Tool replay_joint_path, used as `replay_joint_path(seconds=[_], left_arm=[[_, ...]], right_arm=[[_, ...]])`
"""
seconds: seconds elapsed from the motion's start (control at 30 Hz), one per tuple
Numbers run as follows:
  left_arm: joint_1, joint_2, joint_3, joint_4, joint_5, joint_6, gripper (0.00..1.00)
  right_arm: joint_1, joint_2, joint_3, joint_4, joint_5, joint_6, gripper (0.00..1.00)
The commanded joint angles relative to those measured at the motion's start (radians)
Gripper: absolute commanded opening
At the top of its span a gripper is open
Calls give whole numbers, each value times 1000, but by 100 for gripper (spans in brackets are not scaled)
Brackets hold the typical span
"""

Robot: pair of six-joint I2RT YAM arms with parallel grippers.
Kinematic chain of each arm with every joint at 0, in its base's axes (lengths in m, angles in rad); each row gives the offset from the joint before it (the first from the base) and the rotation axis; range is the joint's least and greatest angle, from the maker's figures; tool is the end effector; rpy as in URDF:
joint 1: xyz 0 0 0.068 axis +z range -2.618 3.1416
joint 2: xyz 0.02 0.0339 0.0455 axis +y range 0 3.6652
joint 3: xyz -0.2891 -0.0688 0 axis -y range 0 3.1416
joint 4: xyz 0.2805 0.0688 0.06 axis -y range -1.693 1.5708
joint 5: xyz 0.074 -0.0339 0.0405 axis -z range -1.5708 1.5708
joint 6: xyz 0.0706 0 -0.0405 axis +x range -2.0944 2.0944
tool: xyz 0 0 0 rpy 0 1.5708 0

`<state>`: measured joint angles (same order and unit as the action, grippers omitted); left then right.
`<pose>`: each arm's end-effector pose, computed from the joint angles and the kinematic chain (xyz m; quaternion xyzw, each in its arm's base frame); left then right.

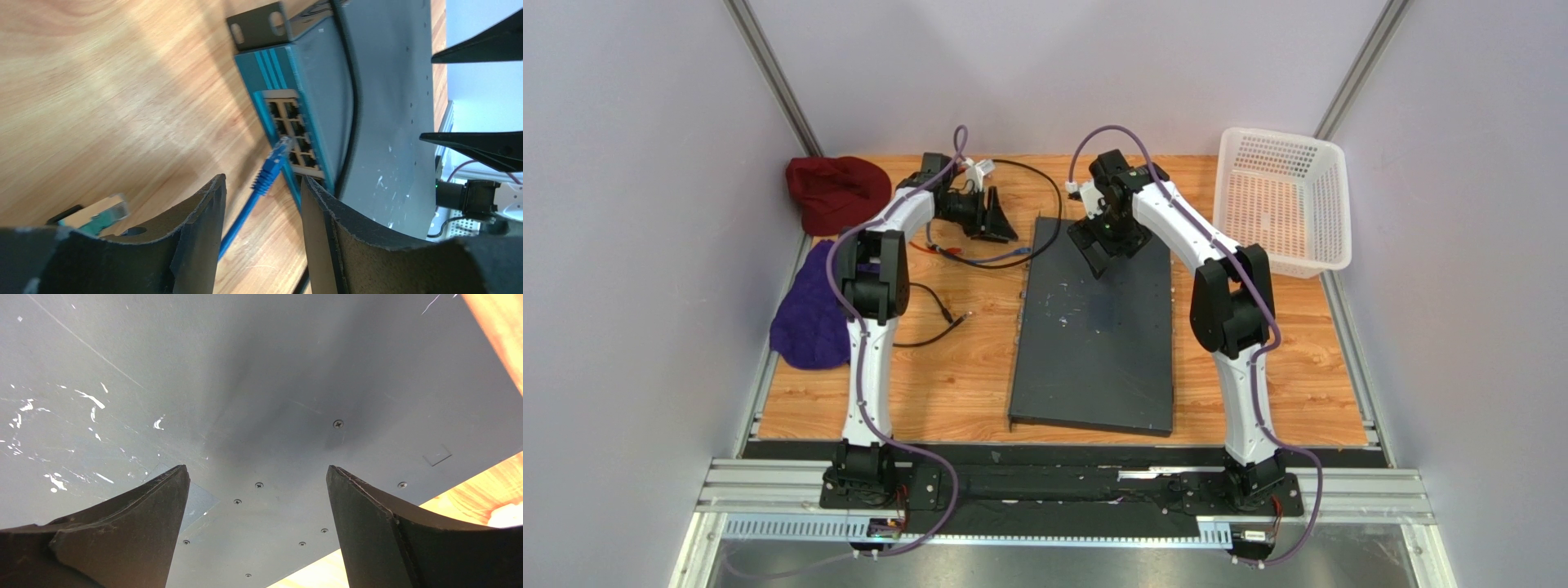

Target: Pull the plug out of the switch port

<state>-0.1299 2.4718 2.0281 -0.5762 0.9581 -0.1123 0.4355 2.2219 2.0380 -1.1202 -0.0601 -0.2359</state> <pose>0.5733 -0.1331 0.1291 0.1329 0.8528 -0.4695 0.1860 0.4697 0.2232 0.2118 -0.3301 0.9341 0.0429 0.1293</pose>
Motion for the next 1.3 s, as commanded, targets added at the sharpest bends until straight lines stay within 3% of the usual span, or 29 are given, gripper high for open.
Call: replay_joint_path(seconds=[0.0,0.8,1.17,1.27], left_arm=[[-4,18,24,27,-1,-18,55],[-92,15,35,-79,-113,134,44],[-116,10,67,-229,-179,217,47],[-125,7,69,-240,-200,223,40]], right_arm=[[3,5,-12,-9,13,12,87],[2,15,-2,-4,-1,20,88],[3,16,-1,0,-10,17,88],[3,21,8,2,-15,21,87]])
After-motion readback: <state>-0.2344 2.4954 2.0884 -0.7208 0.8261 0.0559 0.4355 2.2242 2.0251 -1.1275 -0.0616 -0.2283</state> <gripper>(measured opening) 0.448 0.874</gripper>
